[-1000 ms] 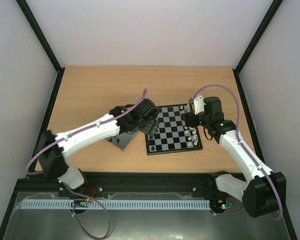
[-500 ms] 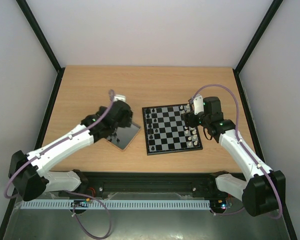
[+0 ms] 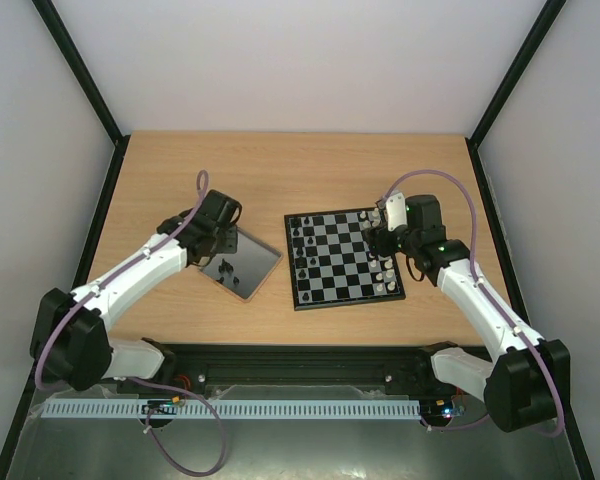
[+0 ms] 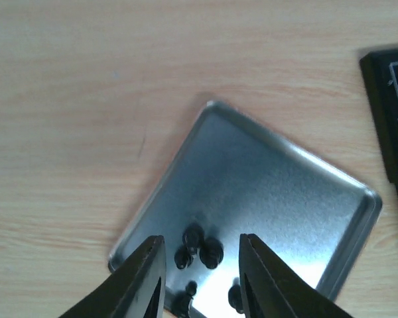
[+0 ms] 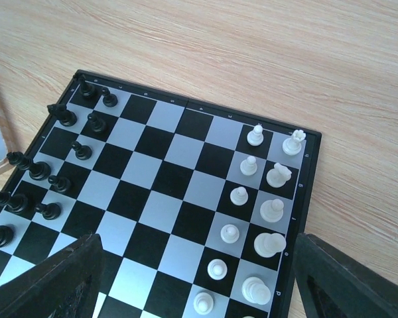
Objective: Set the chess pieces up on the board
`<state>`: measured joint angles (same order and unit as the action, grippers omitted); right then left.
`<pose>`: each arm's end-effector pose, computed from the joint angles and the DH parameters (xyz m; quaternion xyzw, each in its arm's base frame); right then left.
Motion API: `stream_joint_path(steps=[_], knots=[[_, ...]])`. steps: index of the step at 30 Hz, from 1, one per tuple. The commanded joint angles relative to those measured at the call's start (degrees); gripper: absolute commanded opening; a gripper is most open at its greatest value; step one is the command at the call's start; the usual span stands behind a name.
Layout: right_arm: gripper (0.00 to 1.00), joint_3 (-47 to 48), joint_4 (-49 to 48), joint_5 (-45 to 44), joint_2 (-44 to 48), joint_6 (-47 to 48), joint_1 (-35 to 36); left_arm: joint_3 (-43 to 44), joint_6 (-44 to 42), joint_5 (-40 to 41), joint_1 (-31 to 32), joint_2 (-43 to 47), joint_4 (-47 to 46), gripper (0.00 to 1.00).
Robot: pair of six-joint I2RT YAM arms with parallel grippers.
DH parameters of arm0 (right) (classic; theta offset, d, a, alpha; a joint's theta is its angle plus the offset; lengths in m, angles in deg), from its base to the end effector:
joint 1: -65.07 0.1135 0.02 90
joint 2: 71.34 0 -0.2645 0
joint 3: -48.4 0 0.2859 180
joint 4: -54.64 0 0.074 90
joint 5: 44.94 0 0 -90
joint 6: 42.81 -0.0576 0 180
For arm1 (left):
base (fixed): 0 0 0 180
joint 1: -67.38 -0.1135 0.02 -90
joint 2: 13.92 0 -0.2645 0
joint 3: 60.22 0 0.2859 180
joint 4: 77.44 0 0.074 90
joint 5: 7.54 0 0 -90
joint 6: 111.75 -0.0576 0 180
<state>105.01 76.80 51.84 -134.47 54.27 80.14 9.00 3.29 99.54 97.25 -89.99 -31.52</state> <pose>0.2875 0.0845 0.2540 -0.1945 0.8369 0.0862 0.5043 0.2844 -0.1438 0.2334 -0.0079 0.9383 -0.0207 0.3450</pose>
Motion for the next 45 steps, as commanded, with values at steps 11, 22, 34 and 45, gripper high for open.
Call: stream_joint_path(steps=[11,22,34,45], knots=[[0.79,-0.63,-0.16,1.04,-0.78,0.84,-0.13,-4.73,0.18,-10.18,-3.26,-8.30,0.21,0.29],[0.79,-0.64,0.06,1.95,-1.31,0.86,-0.13,-6.55,-0.49,-13.88,-3.24,-10.36,-2.93,0.15],[0.79,-0.63,0.14,1.83,-1.63,1.01,-0.17,-5.22,-1.30,-15.31,-3.15,-14.08,-3.56,0.14],[0.79,-0.54,0.20,1.91,-2.17,1.19,-0.13,-3.95,-1.48,-16.06,-0.05,-16.68,-4.45,0.11]])
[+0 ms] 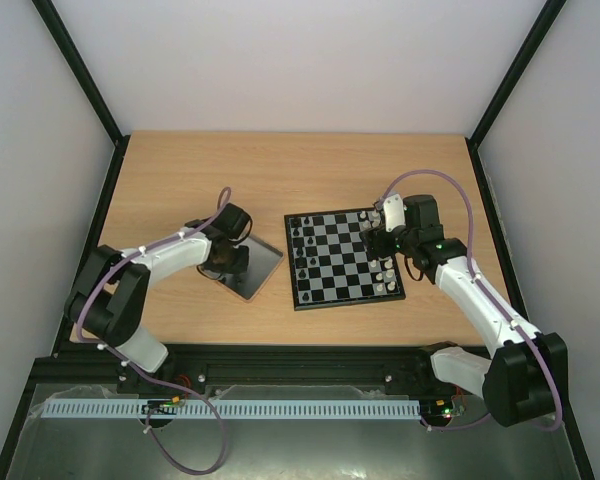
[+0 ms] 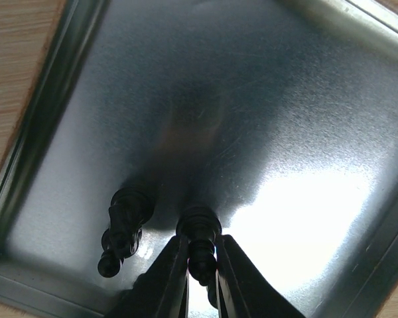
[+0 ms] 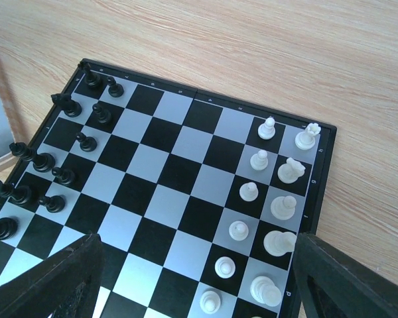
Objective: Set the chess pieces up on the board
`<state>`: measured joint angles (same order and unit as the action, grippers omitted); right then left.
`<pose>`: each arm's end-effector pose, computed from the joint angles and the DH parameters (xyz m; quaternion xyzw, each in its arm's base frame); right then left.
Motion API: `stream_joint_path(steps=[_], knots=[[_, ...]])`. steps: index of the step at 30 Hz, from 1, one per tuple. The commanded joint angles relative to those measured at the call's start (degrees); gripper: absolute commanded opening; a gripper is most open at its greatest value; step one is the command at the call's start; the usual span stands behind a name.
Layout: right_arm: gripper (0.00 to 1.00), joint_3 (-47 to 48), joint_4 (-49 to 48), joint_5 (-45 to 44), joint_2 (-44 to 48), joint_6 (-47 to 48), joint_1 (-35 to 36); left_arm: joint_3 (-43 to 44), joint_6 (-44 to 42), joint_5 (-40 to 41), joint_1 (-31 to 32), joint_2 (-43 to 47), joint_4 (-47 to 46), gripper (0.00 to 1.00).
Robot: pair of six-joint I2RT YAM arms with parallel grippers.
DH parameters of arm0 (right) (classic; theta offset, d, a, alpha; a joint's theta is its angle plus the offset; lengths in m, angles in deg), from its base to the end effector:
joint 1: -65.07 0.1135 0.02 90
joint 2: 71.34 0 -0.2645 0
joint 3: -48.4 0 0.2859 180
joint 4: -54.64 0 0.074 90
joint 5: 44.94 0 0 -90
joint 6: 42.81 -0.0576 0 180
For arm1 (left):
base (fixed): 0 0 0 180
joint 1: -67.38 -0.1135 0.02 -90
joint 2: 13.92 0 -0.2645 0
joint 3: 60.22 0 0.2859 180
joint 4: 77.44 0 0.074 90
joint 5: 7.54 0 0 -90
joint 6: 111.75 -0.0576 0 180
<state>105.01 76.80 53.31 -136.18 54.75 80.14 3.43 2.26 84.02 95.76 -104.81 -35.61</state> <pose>0.2909 0.0869 0.2457 -0.2049 0.8416 0.0948 0.4906 0.2870 -0.1532 0.1242 0.0350 0.9827 -0.0682 0.1689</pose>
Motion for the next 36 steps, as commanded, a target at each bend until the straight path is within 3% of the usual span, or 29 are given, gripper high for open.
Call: stream_joint_path(steps=[1,11,21,36], knots=[[0.79,-0.54,0.19,0.43,-0.46,0.71,-0.16,1.95,-0.46,-0.33,1.91,-2.30,-0.36,0.10],[0.79,-0.55,0.23,0.58,-0.81,0.71,-0.09,5.08,0.16,4.04,5.56,-5.18,0.70,0.04],[0.79,-0.54,0.24,0.36,-1.24,0.80,-0.11,8.15,-1.46,4.04,6.03,-2.57,1.04,0.02],[0.79,-0.44,0.33,0.54,-1.61,0.89,-0.11,21.18,-2.49,2.60,10.05,-8.23,0.52,0.02]])
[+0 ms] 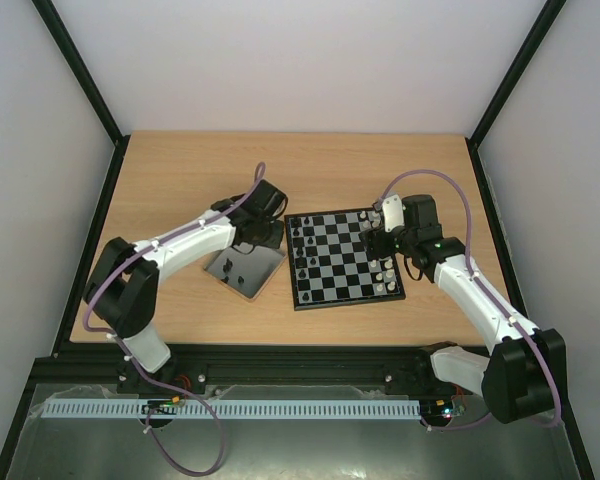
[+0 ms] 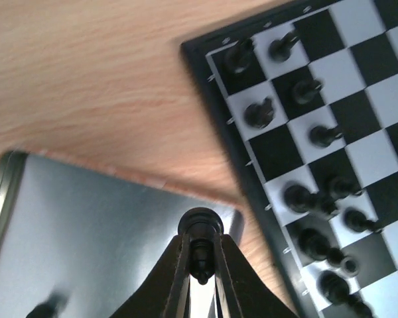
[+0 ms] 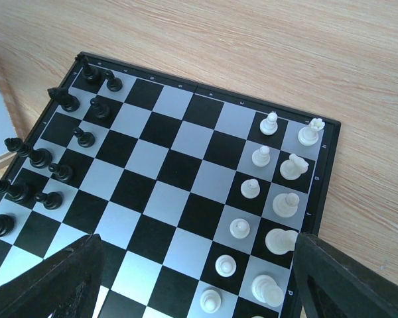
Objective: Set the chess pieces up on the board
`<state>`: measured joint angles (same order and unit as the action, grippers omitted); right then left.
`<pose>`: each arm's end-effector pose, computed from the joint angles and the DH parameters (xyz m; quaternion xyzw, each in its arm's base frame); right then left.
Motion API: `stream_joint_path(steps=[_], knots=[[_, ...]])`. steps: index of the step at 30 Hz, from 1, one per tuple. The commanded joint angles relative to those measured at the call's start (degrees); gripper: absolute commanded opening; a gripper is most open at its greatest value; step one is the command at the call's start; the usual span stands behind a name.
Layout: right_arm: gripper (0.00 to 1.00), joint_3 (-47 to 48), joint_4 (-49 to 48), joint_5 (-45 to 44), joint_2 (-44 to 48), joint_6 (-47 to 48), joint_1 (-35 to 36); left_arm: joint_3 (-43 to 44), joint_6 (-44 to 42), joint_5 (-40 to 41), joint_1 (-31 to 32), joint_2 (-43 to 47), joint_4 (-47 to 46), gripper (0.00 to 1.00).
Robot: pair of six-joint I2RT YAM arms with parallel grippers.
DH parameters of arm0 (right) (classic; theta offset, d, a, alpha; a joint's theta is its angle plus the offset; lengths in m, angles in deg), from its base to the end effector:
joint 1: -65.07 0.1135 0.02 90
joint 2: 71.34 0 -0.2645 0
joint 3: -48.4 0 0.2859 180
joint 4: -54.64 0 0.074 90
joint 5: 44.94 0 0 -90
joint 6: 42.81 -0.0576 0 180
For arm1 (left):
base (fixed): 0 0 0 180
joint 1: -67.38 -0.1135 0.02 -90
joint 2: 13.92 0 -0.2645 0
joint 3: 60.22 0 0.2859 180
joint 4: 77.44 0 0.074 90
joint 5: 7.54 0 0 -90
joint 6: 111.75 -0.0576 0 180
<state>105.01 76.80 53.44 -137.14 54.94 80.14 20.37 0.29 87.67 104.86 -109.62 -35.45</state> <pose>0.2930 0.0876 0.2409 -0.2071 0.8453 0.0948 0.4834 0.3156 -0.2354 0.1919 0.1159 0.9511 -0.1026 0.2672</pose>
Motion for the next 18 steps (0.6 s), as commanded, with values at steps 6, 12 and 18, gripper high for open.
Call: stream_joint_path(steps=[6,12,18], knots=[[0.79,-0.54,0.31,0.26,-0.38,0.70,-0.13,9.31,-0.25,-2.79,1.67,-8.77,0.76,0.02],[0.79,-0.50,0.31,0.41,-0.55,0.84,-0.12,12.05,-0.25,-3.93,2.03,-12.15,0.90,0.02],[0.79,-0.46,0.36,0.39,-0.60,0.93,-0.13,13.87,-0.33,-5.49,2.27,-14.84,0.62,0.02]])
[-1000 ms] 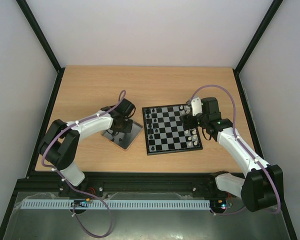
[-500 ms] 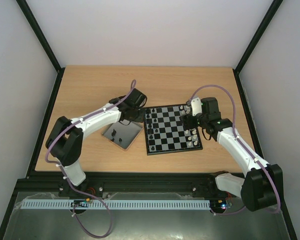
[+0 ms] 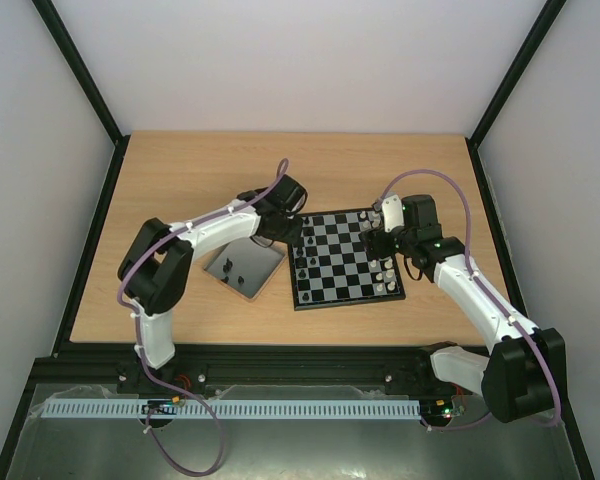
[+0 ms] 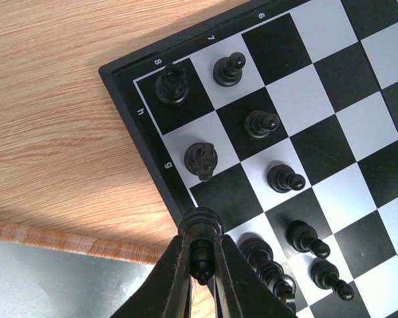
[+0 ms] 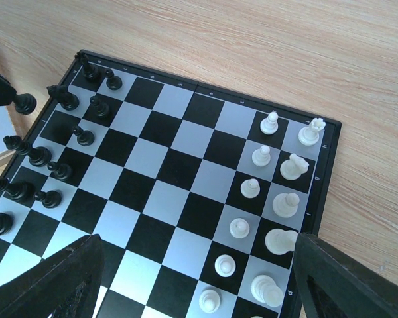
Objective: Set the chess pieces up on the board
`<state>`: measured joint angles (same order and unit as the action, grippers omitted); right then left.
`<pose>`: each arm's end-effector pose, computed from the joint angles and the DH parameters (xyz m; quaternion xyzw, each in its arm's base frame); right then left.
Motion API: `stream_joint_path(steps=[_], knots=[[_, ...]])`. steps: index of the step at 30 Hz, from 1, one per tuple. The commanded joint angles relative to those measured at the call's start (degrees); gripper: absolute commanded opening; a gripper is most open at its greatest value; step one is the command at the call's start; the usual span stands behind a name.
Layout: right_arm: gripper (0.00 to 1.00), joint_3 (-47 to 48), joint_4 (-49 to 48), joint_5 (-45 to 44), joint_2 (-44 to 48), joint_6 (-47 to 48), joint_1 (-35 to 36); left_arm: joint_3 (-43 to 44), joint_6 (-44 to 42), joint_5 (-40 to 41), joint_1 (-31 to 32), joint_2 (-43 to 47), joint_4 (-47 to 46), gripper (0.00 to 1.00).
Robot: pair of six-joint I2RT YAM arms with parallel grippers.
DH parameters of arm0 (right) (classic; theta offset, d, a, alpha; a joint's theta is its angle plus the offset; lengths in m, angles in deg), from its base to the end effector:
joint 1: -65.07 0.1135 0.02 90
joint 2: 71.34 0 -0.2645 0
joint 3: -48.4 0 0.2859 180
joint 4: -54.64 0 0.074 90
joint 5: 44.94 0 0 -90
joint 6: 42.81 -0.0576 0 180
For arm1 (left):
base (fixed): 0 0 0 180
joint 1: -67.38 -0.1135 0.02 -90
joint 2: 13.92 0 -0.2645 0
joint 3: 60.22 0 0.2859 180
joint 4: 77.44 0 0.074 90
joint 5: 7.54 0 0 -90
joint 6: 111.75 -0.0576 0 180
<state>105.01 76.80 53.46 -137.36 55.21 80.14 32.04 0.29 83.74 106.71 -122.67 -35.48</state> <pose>0.2934 0.0877 0.2399 -0.2092 0.8457 0.0937 0.4819 0.3474 -0.2829 0.1707 0.1416 0.9518 -0.1295 0.2393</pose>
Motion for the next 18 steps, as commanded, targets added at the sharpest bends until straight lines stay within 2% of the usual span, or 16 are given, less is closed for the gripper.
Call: stream_joint_path(steps=[1,18], knots=[[0.79,-0.46,0.41,0.31,-0.38,0.64,-0.13,2.52,-0.33,-1.69,0.45,-2.22,0.60,0.02],[0.79,-0.53,0.40,0.34,-0.49,0.87,-0.10,4.90,-0.42,-3.37,1.08,-6.61,0.48,0.03]])
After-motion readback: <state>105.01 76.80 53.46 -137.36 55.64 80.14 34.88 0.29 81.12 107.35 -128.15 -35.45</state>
